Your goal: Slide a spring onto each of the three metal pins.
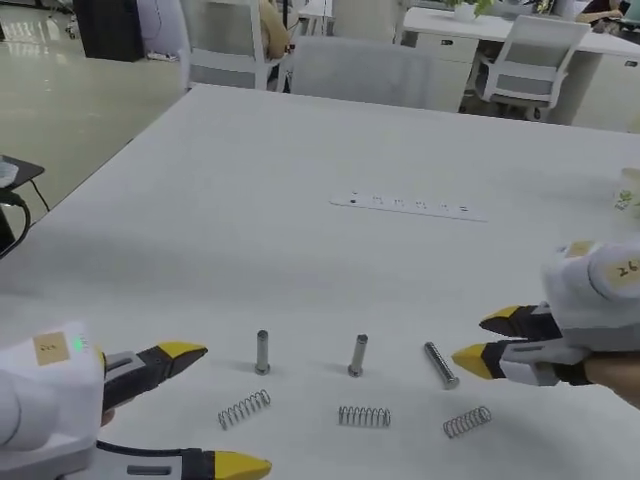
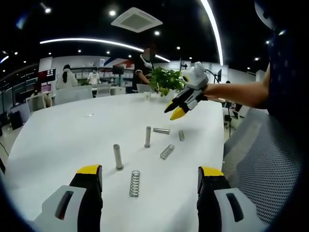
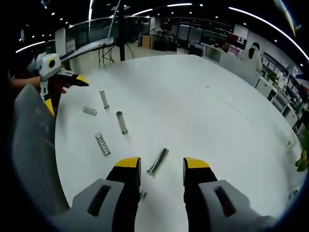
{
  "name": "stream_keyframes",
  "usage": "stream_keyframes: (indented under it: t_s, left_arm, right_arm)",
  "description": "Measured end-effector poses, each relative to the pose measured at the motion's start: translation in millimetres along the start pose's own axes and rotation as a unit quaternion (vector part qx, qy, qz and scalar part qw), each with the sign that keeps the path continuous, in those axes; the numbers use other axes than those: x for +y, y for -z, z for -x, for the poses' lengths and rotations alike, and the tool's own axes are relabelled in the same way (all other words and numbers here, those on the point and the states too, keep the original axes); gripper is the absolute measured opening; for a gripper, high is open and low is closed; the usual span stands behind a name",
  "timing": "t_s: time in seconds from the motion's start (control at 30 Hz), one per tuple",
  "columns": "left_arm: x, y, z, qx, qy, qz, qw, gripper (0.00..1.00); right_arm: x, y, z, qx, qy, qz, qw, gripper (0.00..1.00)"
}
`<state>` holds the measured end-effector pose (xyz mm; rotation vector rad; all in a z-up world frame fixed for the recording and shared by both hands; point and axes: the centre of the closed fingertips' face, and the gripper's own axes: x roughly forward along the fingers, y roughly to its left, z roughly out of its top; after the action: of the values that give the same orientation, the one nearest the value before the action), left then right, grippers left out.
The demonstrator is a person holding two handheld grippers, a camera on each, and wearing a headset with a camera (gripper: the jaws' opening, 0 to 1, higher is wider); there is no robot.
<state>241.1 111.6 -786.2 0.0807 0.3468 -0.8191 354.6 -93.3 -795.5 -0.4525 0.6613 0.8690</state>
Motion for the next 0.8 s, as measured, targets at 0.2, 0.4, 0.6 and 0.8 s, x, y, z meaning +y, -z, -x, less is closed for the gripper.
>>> stream_keyframes:
  t_s: [0.2,0.4,0.6,0.8]
  left_arm:
    - [0.7,0.3,0.2,0.001,0.0,0.0,1.0,0.77]
    - [2.0,1.3,0.2,0.001,-0.002,0.002,1.0,0.77]
    - [1.9,0.5,0.0,-0.001,-0.002,0.001,1.0,0.77]
    - [1.3,0.8,-0.5,0.0,0.0,0.0,1.0,0.77]
  right_arm:
    - [-2.3,0.4,-13.8,0.022,-0.001,-0.005,0.9997,0.29]
    - [-1.1,1.9,-25.5,0.042,-0.001,-0.014,0.999,0.27]
    - [-0.6,4.9,-36.9,0.057,-0.001,-0.023,0.9981,0.23]
    - [-4.4,9.3,-44.9,0.074,0.009,-0.032,0.9967,0.21]
